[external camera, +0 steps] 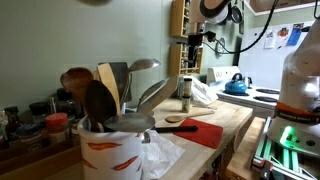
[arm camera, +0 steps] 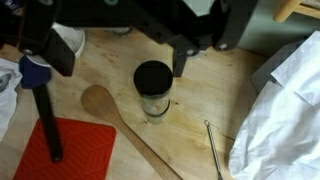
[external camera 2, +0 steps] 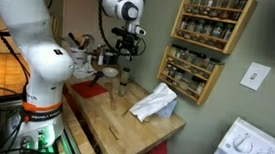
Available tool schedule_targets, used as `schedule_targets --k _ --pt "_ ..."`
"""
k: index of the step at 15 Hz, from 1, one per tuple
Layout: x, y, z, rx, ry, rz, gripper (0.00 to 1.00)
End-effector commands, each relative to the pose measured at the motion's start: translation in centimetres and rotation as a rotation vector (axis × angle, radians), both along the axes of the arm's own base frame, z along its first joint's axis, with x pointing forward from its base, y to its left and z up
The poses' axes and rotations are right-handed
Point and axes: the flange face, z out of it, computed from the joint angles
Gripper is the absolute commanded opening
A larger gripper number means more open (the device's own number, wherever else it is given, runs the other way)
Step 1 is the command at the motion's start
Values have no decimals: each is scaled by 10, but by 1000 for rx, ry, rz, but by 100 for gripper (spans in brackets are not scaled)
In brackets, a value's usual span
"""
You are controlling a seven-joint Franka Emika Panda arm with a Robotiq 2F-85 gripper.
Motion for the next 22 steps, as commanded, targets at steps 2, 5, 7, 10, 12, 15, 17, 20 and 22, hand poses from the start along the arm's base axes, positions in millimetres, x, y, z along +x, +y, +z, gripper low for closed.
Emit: schedule_targets --k 2,5,7,10,12,15,17,20,22 --pt "1 6 -23 41 30 6 100" --pt "7 2 -33 13 6 8 100" --pt "12 1 -38 15 -9 7 100" --pt "18 1 -49 18 1 10 100" --pt "20 -4 -57 6 29 2 100" --pt "23 -13 -63 7 34 -9 100" --pt "25 -15 -65 14 34 -11 100" --pt "26 -18 -70 13 50 -9 100" --pt "27 -18 -73 18 55 -8 100"
